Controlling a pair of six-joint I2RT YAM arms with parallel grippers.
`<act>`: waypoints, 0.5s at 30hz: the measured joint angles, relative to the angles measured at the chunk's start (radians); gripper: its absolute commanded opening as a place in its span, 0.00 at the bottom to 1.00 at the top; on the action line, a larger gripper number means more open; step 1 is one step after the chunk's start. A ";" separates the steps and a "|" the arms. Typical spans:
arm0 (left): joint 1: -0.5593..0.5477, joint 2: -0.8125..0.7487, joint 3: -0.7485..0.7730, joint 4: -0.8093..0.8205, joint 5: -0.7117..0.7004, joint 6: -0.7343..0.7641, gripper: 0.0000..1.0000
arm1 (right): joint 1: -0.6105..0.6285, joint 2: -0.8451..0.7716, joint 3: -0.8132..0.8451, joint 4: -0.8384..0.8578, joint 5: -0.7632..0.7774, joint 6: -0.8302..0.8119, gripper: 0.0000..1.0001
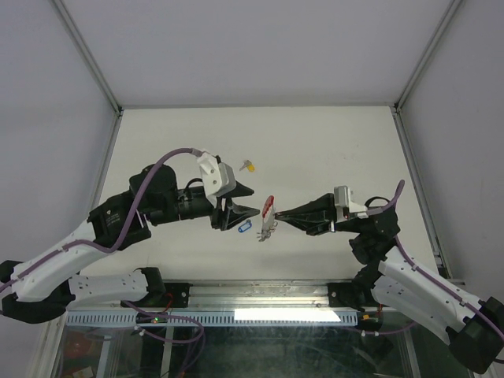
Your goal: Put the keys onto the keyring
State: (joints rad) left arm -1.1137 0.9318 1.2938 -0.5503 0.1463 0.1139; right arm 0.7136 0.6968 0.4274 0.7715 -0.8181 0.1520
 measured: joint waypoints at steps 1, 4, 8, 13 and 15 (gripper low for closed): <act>0.000 0.009 -0.001 0.004 0.008 -0.003 0.45 | 0.000 0.000 0.000 0.013 0.000 0.008 0.00; 0.000 0.034 -0.001 0.014 0.025 -0.009 0.43 | 0.000 0.001 0.000 0.047 0.000 0.031 0.00; 0.000 0.063 -0.001 0.021 0.061 -0.010 0.35 | 0.000 0.010 0.000 0.055 -0.001 0.044 0.00; 0.000 0.088 -0.001 0.027 0.112 0.001 0.28 | 0.000 0.014 0.001 0.054 -0.001 0.049 0.00; 0.000 0.092 -0.001 0.027 0.127 0.005 0.27 | 0.000 0.014 0.001 0.054 0.000 0.050 0.00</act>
State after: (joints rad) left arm -1.1137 1.0241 1.2930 -0.5228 0.2733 0.1188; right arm 0.7136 0.7109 0.4282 0.8253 -0.8185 0.2016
